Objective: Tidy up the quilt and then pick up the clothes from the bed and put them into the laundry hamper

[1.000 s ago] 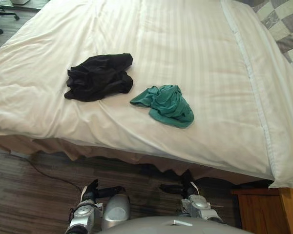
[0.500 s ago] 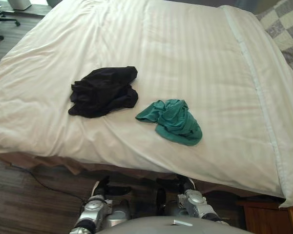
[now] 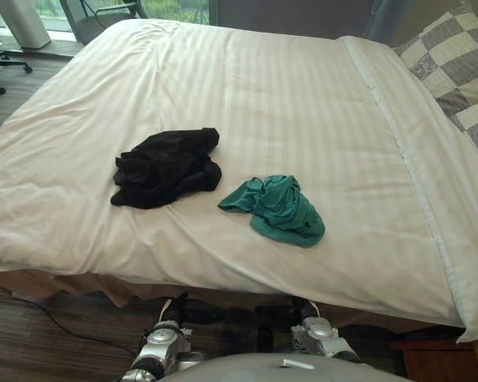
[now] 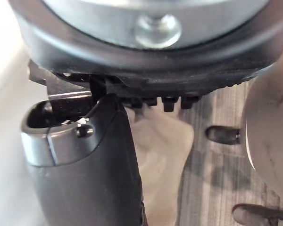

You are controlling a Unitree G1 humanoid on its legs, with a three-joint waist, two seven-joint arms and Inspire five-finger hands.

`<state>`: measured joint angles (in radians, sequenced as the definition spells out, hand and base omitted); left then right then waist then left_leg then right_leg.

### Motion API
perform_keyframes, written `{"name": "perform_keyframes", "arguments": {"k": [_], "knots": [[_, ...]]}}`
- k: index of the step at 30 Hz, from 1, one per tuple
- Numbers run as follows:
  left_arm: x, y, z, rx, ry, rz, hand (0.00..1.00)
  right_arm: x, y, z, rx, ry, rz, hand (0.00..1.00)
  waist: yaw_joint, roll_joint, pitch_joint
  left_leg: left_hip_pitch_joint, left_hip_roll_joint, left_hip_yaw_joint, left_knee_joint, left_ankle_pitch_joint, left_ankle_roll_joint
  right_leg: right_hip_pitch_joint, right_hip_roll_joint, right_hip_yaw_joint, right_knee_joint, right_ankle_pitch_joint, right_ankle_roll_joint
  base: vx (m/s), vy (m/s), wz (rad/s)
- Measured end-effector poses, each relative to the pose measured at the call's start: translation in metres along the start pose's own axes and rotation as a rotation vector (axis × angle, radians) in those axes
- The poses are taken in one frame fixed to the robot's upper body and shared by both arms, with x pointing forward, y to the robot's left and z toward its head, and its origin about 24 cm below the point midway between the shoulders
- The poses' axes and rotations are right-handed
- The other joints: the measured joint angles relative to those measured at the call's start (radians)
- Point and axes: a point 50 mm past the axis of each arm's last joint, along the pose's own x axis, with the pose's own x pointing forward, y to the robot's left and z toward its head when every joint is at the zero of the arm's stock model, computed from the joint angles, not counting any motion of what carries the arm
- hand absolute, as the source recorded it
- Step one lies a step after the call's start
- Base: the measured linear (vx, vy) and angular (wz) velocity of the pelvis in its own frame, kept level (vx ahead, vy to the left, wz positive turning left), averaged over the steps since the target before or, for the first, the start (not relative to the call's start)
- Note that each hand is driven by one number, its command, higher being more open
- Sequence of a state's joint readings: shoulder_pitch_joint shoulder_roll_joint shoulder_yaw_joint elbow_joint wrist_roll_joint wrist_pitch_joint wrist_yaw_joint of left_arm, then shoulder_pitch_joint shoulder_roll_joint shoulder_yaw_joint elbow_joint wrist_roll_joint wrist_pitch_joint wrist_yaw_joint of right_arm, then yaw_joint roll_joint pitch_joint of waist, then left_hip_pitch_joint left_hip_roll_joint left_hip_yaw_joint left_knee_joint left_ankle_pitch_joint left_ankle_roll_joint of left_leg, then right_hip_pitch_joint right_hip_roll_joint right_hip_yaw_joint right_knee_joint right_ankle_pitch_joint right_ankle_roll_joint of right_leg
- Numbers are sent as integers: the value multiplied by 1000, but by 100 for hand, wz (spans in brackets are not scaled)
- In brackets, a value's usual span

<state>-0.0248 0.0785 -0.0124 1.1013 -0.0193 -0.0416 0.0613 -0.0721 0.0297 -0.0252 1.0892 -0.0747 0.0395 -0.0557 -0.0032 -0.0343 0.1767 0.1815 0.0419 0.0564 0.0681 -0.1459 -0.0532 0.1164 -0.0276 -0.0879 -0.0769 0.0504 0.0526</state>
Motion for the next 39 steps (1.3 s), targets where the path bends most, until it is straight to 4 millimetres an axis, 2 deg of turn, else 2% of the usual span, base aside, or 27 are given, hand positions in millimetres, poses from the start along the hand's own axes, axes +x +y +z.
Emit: {"name": "perform_keyframes", "arguments": {"k": [2, 3, 4, 5, 6, 7, 8, 9, 10, 11, 12, 13, 15, 16, 19, 21, 23, 25, 26, 27, 30, 32, 33, 34, 35, 36, 39], "knots": [[0, 3, -2, -36, 5, 13, 100, 0, -1, 0, 5, -3, -3, 100, -1, 7, 5, -28, 11, 10, 79, -46, -6, 0, 8, 19, 7, -15, -5, 7, 36, -19], [-1, 6, -3, -72, 10, 27, 100, 0, -2, 1, 4, -5, -5, 100, 1, 9, 8, -62, 25, 26, 186, -89, -26, -2, 16, 41, 23, -30, -11, -2, 52, -38], [-1, 11, -3, -100, 5, 44, 100, 0, -3, 2, 3, -11, -7, 100, 4, 5, 19, -120, 27, 41, 335, -98, -42, -5, 10, 67, 45, -41, -12, -8, 56, -47], [-1, 12, -3, -116, 2, 50, 100, 0, -3, 2, 2, -12, -9, 100, 6, 5, 20, -148, 26, 43, 397, -94, -44, -10, 5, 81, 59, -46, -10, -19, 104, -58], [-2, 11, -4, -138, -1, 56, 100, 0, -7, 3, -2, -14, -16, 100, 8, 0, 26, -177, 23, 42, 473, -100, -32, -14, -12, 110, 78, -57, -3, -3, 127, -56], [-2, 11, -7, -158, 19, 63, 100, 0, -10, 3, -4, -15, -23, 100, 6, 14, 22, -178, 39, 43, 482, -132, -7, -14, -15, 125, 77, -61, 4, -1, 203, -51], [-3, 11, -10, -158, 41, 63, 100, 0, -13, 6, -4, -25, -33, 100, -7, 30, 18, -187, 86, 48, 468, -161, -1, -14, -19, 135, 75, -66, 16, 6, 223, -34], [-3, 11, -11, -158, 46, 61, 100, 0, -18, 5, -4, -28, -47, 100, -6, 33, 16, -190, 131, 58, 406, -167, 0, -23, -34, 150, 74, -64, 34, 6, 248, -22], [-3, 11, -11, -156, 46, 60, 100, -1, -21, 4, 0, -30, -56, 100, -6, 33, 15, -189, 148, 57, 352, -164, -2, -30, -43, 156, 74, -61, 47, 18, 289, -21], [-3, 10, -12, -155, 43, 55, 100, -1, -25, 1, -1, -25, -68, 100, -7, 39, 9, -175, 165, 51, 246, -125, -30, -42, -54, 165, 72, -55, 69, 29, 348, -28], [-3, 11, -12, -153, 40, 57, 100, -2, -30, -2, -7, -23, -81, 100, -10, 32, 6, -152, 152, 101, 195, -46, -80, -42, -83, 179, 55, -45, 99, 62, 405, -40], [-4, 18, -15, -130, 42, 71, 100, -2, -28, -6, -40, -9, -73, 100, -8, 6, -10, -133, 106, 133, 147, -34, -76, -45, -124, 190, 51, -39, 108, 92, 343, -35], [-3, 22, -18, -104, 86, 72, 100, -3, -25, -15, -31, 33, -58, 100, -14, -29, -28, -115, 54, 145, 117, -23, -53, -47, -169, 181, 56, -32, 110, 132, 277, -13], [-3, 22, -20, -69, 108, 63, 100, -3, -21, -16, -37, 37, -51, 100, -24, -39, -35, -99, 25, 146, 97, -18, -41, -45, -192, 170, 57, -23, 124, 120, 230, 0], [-2, 22, -19, -26, 118, 47, 100, -2, -16, -13, -100, 43, -35, 100, -27, -45, -39, -94, -2, 152, 78, -17, -24, -67, -213, 153, 86, -21, 126, 65, 126, -2], [-2, 21, -16, -6, 105, 36, 100, -1, -14, -11, -143, 47, -23, 100, -24, -48, -40, -105, -9, 145, 74, -12, -16, -95, -209, 136, 120, -25, 120, 38, 67, 7], [-2, 21, -14, 17, 94, 35, 100, 0, -13, -11, -160, 73, -21, 100, -20, -47, -37, -107, -8, 117, 66, -5, -5, -98, -200, 112, 149, -53, 85, 25, -17, 25], [-1, 21, -11, 29, 77, 40, 100, 0, -12, -13, -165, 88, -17, 100, -5, -55, -34, -114, -8, 95, 57, 5, -4, -99, -200, 87, 162, -87, 72, -32, -98, 34], [-1, 22, -8, 33, 56, 47, 100, 0, -10, -14, -175, 92, -11, 100, 4, -67, -32, -127, -10, 71, 44, 19, -10, -100, -201, 71, 162, -122, 73, -58, -173, 60], [-1, 22, -5, 37, 35, 49, 100, 0, -9, -12, -177, 89, -7, 100, 4, -74, -28, -141, -10, 44, 32, 36, -15, -104, -201, 56, 163, -138, 89, -44, -165, 66], [1, 20, 7, 36, -10, 44, 100, 1, -11, -8, -198, 83, -10, 100, 4, -65, -9, -176, 4, -18, -14, 86, -32, -122, -186, -3, 167, -139, 89, -47, -147, 70], [2, 15, 17, 17, -44, 47, 100, 3, -21, 2, -213, 48, -38, 100, 10, -41, 32, -210, 14, -49, -24, 108, -41, -141, -175, -25, 164, -135, 91, -80, -95, 44], [3, 13, 20, 11, -52, 45, 100, 3, -22, 5, -210, 37, -45, 100, 10, -40, 38, -220, 14, -55, -26, 113, -42, -146, -174, -28, 161, -133, 93, -44, -39, 31], [3, 9, 24, 1, -64, 39, 100, 4, -26, 9, -195, 17, -66, 100, 10, -21, 55, -234, 14, -61, -38, 120, -44, -162, -174, -32, 159, -131, 94, -21, -29, 18], [4, 5, 25, -7, -67, 34, 100, 4, -31, 12, -149, 10, -90, 100, 9, -4, 63, -245, 13, -61, -55, 122, -42, -177, -175, -36, 160, -133, 99, 6, -20, 11], [4, 4, 25, -9, -67, 34, 100, 4, -33, 12, -132, 8, -106, 100, 9, 2, 64, -246, 12, -61, -67, 122, -42, -182, -176, -37, 159, -134, 100, 62, -10, 3], [3, 7, 19, -53, -49, 59, 100, 2, -41, 5, 115, 9, -163, 100, 1, 6, 64, -234, 11, -60, -72, 116, -44, -164, -175, -39, 139, -130, 106, 130, -8, -1]]}}
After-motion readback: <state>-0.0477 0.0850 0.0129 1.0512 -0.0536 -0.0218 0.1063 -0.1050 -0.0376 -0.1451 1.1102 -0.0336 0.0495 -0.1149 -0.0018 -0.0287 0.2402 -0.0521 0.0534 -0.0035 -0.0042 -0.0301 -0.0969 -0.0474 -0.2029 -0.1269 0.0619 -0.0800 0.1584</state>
